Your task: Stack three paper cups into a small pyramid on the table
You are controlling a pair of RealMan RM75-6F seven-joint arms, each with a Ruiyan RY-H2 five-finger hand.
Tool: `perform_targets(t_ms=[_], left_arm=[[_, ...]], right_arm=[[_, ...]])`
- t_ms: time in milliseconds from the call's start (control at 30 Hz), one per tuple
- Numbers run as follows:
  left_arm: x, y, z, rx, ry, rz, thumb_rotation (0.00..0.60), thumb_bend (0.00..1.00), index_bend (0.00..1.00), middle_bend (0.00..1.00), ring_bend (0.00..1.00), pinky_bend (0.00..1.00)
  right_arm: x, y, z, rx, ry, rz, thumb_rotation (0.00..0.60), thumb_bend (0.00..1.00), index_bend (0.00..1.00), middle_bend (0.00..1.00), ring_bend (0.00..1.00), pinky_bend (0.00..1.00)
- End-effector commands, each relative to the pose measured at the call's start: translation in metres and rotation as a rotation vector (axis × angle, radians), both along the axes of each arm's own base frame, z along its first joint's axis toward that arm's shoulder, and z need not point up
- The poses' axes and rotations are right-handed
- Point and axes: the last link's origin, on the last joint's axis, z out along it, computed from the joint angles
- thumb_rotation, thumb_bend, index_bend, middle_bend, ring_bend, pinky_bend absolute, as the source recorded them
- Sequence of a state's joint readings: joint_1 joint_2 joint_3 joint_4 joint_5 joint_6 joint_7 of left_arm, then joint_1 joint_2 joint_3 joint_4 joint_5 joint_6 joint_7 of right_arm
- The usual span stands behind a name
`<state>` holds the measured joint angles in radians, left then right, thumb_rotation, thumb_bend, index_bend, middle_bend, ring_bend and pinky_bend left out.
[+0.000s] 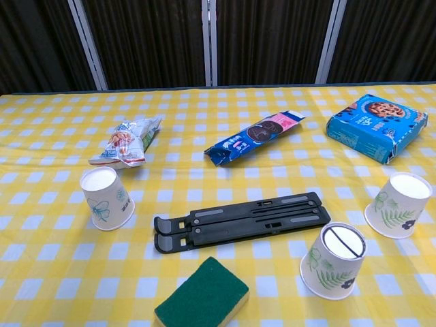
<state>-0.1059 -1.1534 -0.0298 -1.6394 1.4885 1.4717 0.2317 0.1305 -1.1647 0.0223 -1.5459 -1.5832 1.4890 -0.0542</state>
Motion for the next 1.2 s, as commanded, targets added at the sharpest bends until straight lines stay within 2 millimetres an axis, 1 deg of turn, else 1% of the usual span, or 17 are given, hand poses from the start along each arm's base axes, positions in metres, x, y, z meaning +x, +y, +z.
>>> perform_targets(t_ms=[33, 700, 867, 1033, 1133, 1200], left_arm=[[0.000, 0.000, 0.000, 0.001, 0.000, -0.001, 0.600, 0.11, 0.00, 0.00, 0.00, 0.00], [0.000, -0.001, 0.003, 0.007, -0.008, -0.003, 0.600, 0.11, 0.00, 0.00, 0.00, 0.00], [-0.002, 0.001, 0.001, -0.005, -0.005, 0.006, 0.600, 0.11, 0.00, 0.00, 0.00, 0.00], [0.005, 0.009, -0.005, -0.023, -0.026, -0.035, 0.600, 0.16, 0.00, 0.00, 0.00, 0.00], [0.011, 0.016, -0.012, -0.054, -0.055, -0.057, 0.600, 0.18, 0.03, 0.00, 0.00, 0.00], [0.015, 0.022, -0.016, -0.080, -0.044, -0.067, 0.600, 0.18, 0.06, 0.00, 0.00, 0.00]], right_arm=[[0.000, 0.000, 0.000, 0.002, 0.001, 0.000, 0.600, 0.20, 0.08, 0.00, 0.00, 0.00], [0.002, -0.001, -0.006, 0.029, 0.008, 0.009, 0.600, 0.20, 0.10, 0.00, 0.00, 0.00], [0.001, -0.001, -0.006, 0.027, 0.010, 0.006, 0.600, 0.20, 0.10, 0.00, 0.00, 0.00], [0.001, -0.001, -0.005, 0.026, 0.008, 0.002, 0.600, 0.20, 0.10, 0.00, 0.00, 0.00], [-0.001, -0.002, -0.001, 0.020, 0.002, -0.006, 0.600, 0.20, 0.10, 0.00, 0.00, 0.00], [-0.002, -0.002, 0.001, 0.014, -0.002, -0.009, 0.600, 0.20, 0.10, 0.00, 0.00, 0.00]])
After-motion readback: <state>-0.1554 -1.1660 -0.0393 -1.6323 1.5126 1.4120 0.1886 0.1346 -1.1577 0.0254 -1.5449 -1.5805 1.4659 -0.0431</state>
